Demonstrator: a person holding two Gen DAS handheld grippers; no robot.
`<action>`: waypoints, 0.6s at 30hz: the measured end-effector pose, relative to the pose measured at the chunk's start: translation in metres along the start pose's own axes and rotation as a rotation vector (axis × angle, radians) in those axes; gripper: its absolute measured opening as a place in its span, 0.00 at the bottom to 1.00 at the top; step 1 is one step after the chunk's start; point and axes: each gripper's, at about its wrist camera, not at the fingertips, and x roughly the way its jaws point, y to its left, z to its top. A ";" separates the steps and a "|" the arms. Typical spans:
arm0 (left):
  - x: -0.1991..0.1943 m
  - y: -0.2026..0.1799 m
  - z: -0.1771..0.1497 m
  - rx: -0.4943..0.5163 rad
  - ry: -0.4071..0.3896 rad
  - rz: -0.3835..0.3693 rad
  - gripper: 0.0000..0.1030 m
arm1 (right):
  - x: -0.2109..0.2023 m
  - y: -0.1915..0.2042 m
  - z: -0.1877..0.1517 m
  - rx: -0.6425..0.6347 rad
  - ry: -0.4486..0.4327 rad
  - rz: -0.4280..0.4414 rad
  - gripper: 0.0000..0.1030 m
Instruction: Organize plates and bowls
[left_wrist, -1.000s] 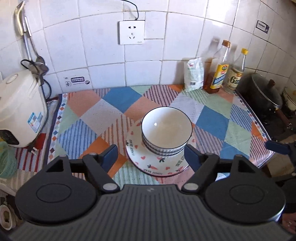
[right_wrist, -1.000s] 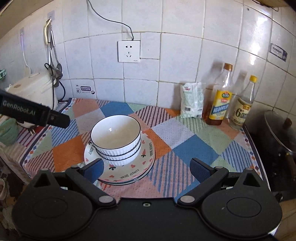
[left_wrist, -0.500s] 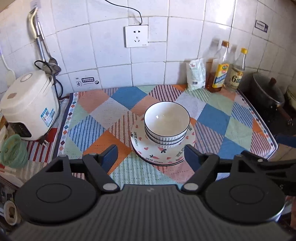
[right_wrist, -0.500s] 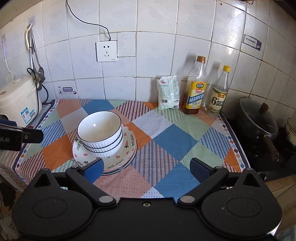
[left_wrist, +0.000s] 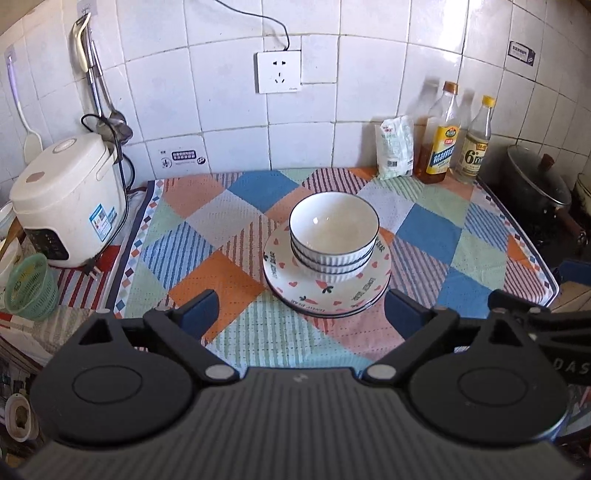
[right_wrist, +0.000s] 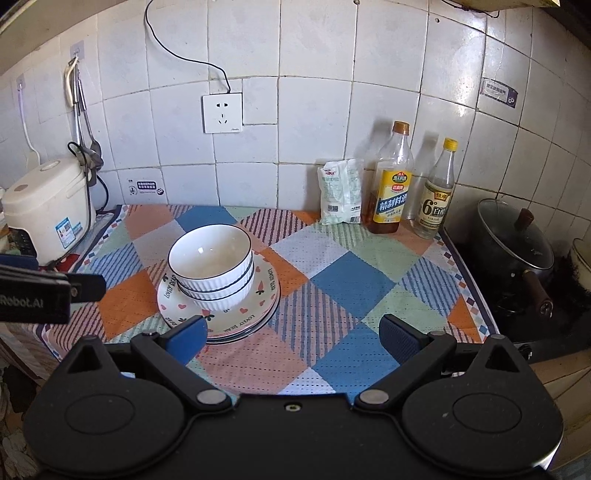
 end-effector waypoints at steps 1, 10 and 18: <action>0.001 0.000 -0.002 -0.005 0.001 0.003 0.95 | -0.001 0.000 -0.001 -0.001 -0.006 0.003 0.98; 0.007 0.003 -0.014 -0.020 0.011 0.018 0.96 | -0.005 0.001 -0.010 -0.002 -0.055 0.013 0.98; 0.013 0.000 -0.024 -0.008 0.003 -0.006 0.96 | 0.001 -0.001 -0.019 0.019 -0.057 0.023 0.98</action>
